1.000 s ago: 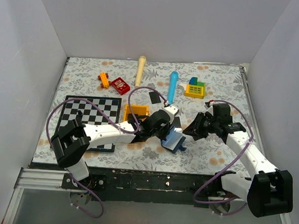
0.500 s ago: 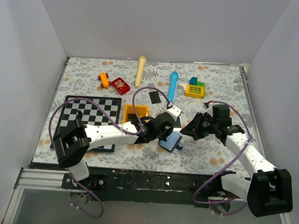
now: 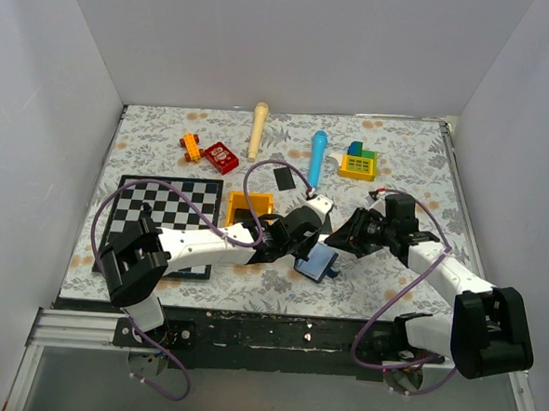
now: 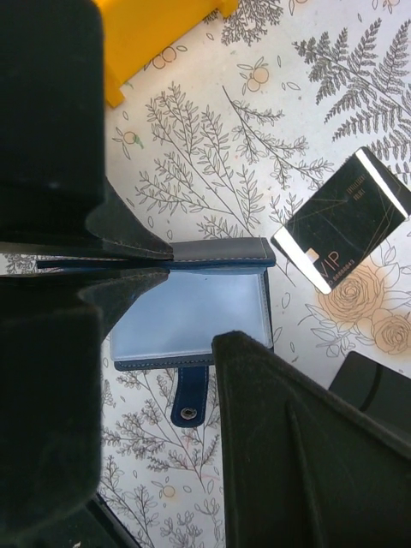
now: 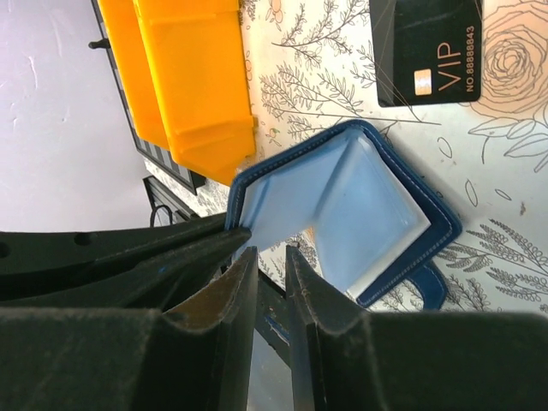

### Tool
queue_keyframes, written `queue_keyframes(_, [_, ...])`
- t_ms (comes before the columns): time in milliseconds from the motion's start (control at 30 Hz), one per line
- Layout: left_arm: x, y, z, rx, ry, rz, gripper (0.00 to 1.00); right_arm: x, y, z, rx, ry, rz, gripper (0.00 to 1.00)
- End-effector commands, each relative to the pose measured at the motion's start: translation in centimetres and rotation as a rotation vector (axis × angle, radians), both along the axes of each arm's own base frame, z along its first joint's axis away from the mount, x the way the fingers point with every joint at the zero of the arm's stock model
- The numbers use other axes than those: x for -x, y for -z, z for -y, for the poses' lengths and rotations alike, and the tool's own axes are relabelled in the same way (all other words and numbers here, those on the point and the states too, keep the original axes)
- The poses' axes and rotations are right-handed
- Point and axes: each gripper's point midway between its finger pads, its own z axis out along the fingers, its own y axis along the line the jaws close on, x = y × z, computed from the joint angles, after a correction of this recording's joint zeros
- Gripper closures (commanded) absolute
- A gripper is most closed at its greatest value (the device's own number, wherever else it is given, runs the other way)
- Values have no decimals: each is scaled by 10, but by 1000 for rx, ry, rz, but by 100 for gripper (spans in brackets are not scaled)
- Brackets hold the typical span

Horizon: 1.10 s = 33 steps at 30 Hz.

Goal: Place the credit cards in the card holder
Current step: Open the card holder at the center of the board.

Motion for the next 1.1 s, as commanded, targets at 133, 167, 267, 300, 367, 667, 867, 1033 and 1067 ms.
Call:
queue_keyframes(133, [4, -7, 17, 79, 18, -24, 100, -6, -4, -8, -35, -8, 26, 70])
queue_keyframes(167, [4, -7, 17, 80, 18, -24, 100, -6, -4, -9, -33, -10, 23, 70])
queue_keyframes(267, [4, -7, 18, 80, 18, -24, 100, -7, -3, -11, -25, -12, 20, 70])
queue_keyframes(300, [4, -7, 18, 80, 18, -24, 100, -8, -1, -12, -20, -11, 15, 70])
queue_keyframes(367, [3, -8, 19, 83, 18, -22, 100, -8, 0, -14, -15, -14, 14, 70])
queue_keyframes(667, [4, -7, 19, 83, 22, -27, 100, -9, 4, -24, -15, -27, 13, 70])
queue_keyframes(867, [5, -7, 19, 87, 22, -27, 100, -11, 7, -25, -7, -24, 9, 70])
queue_keyframes(1033, [6, -8, 19, 95, 25, -28, 100, -13, 12, -26, 7, -15, -2, 70])
queue_keyframes(1067, [6, -7, 19, 96, 27, -30, 100, -13, 13, -26, 9, -14, -5, 70])
